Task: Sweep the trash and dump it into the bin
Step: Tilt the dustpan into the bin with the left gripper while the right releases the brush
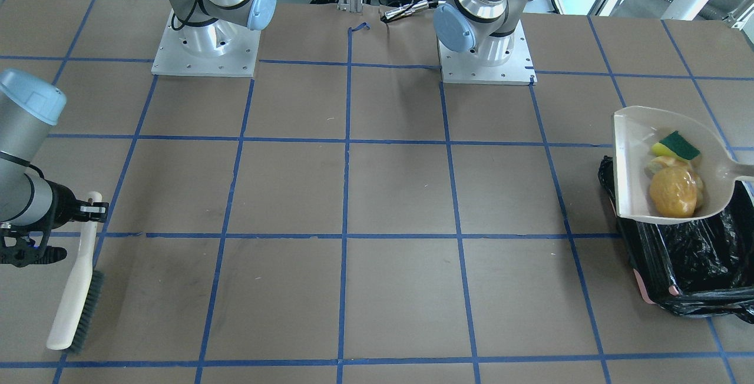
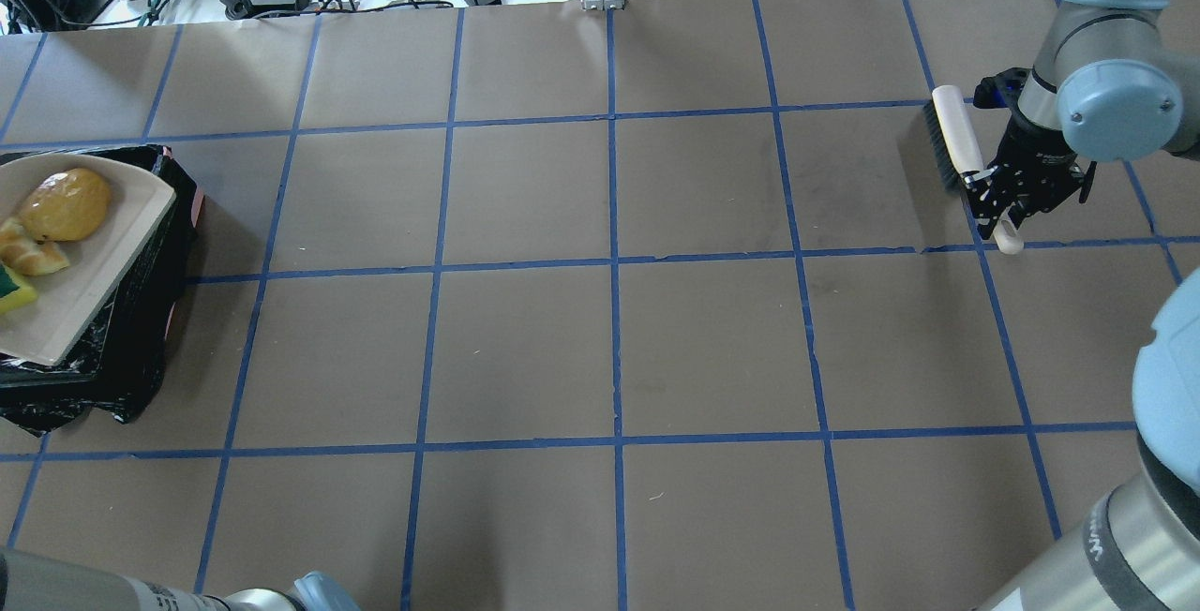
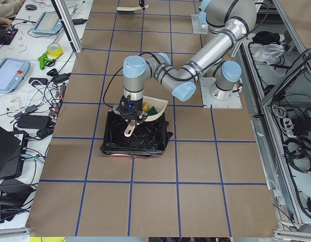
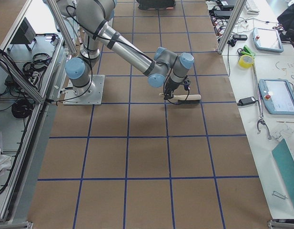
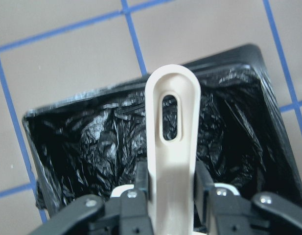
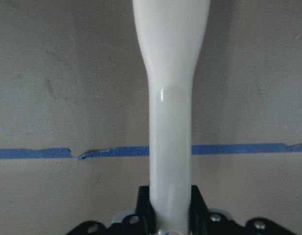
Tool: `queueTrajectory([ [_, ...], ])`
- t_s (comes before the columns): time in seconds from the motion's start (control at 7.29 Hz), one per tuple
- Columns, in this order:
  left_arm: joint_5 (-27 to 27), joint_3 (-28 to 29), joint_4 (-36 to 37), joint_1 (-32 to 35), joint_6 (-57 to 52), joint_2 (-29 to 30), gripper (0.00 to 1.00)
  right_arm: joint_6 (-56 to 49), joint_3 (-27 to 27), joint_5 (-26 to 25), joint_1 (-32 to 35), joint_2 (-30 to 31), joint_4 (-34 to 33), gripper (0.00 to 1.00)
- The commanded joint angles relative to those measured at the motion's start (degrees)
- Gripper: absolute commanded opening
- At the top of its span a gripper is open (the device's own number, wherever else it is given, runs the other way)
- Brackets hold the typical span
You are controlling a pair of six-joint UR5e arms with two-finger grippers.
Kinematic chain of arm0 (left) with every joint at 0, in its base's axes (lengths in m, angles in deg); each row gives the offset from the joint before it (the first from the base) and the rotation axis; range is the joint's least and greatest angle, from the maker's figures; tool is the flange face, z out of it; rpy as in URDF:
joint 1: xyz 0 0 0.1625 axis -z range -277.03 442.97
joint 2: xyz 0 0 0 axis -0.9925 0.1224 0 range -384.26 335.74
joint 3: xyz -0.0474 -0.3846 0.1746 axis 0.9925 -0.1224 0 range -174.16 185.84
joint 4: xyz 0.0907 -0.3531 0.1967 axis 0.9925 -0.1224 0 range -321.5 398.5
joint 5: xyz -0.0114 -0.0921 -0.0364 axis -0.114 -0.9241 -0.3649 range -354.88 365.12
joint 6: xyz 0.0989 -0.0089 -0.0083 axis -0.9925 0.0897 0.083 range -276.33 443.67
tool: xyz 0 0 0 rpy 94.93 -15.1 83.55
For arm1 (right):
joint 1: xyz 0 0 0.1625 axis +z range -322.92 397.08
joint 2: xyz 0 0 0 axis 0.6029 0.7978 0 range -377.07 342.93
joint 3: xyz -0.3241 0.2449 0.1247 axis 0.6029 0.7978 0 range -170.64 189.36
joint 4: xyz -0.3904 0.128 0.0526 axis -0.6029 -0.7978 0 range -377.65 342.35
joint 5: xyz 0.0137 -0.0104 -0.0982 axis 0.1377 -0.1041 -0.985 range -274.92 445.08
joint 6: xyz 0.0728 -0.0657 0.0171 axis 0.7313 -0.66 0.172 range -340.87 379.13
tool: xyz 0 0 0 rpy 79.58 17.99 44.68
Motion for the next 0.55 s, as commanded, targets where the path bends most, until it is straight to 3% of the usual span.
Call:
queueTrajectory([
  [0.0,0.05,0.74,6.15,-2.53,-6.46,1.72,0.00,-0.16,-0.22,0.20,0.01,-0.08,-1.02,0.72],
  [0.27,-0.12,0.57,13.36,-2.62,-8.24,3.39,0.00,-0.07,-0.22,0.38,0.01,0.01,-1.02,0.76],
  [0.41,-0.13,0.39,18.19,-2.54,-11.12,4.18,0.00,-0.07,-0.05,0.46,-0.08,0.01,-1.19,0.91],
])
